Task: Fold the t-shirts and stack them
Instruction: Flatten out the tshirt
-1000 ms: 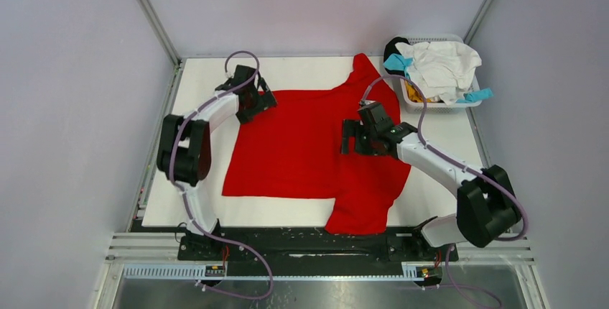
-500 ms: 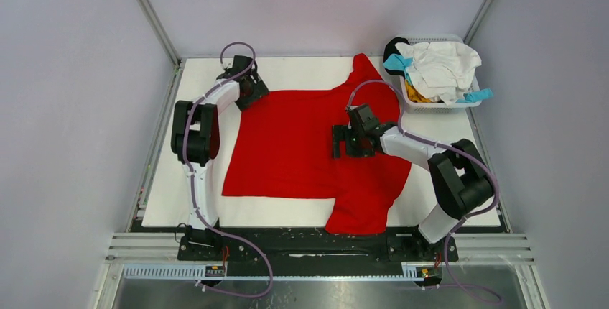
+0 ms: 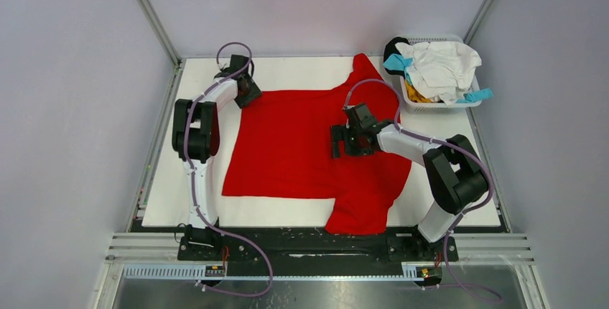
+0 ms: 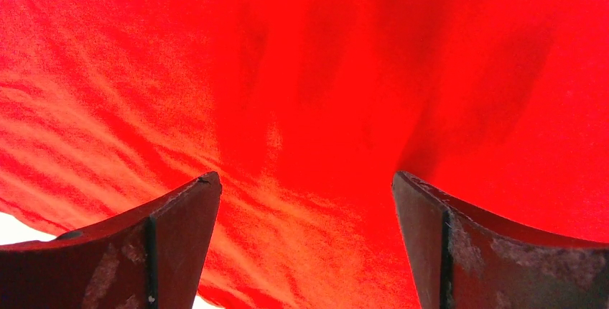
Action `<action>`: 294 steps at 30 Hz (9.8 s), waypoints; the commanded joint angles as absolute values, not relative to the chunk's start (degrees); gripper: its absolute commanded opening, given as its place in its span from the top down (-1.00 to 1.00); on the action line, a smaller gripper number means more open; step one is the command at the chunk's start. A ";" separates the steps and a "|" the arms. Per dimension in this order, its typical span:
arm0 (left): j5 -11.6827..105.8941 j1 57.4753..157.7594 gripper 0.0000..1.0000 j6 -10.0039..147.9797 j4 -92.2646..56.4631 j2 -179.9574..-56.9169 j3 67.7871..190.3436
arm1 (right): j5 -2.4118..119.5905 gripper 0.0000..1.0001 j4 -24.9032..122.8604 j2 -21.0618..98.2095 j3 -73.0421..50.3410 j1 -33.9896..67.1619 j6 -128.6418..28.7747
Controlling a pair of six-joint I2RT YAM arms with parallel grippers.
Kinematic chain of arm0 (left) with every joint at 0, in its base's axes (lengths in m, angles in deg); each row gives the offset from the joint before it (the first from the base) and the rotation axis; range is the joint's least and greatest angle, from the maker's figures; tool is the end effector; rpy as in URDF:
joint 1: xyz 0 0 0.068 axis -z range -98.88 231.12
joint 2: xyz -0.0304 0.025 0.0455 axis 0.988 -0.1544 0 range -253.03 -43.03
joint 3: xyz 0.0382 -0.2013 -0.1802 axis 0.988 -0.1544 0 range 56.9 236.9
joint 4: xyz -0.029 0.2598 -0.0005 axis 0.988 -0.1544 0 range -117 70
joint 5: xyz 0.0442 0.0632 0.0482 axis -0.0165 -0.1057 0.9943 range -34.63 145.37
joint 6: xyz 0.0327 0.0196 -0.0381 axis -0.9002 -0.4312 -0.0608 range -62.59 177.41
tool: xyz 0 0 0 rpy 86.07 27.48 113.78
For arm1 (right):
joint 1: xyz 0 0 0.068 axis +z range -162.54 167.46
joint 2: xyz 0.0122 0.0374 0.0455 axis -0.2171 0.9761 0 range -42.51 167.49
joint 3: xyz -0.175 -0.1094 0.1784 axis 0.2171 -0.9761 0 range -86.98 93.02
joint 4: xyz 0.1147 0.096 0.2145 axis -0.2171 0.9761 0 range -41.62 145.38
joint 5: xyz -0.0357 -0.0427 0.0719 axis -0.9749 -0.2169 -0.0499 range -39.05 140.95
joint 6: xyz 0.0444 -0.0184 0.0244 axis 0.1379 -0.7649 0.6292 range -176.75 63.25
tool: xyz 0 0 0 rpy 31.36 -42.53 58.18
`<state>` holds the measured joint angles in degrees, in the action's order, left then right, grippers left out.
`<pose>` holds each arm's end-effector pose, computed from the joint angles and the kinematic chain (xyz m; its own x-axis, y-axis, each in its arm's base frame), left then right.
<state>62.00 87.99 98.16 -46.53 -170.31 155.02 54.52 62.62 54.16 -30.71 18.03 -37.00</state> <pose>0.4817 -0.0540 0.1663 -0.6565 -0.5740 -0.4894 -0.4942 0.8175 -0.2958 0.2913 0.1746 0.1733 -0.8428 -0.1061 -0.5277 -0.2697 0.9316 0.2435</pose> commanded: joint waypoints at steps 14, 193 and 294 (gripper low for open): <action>62.62 86.12 0.42 99.94 -45.71 -177.40 168.33 | 51.28 -0.94 63.85 55.07 -28.89 17.34 -38.58; 60.27 94.43 0.08 118.06 -35.53 -187.17 182.36 | 63.22 -0.82 74.79 67.17 -20.10 19.12 -38.34; 57.50 94.83 -0.98 103.81 -47.08 -144.37 122.15 | 46.37 -0.78 74.70 95.94 31.48 -2.15 -5.54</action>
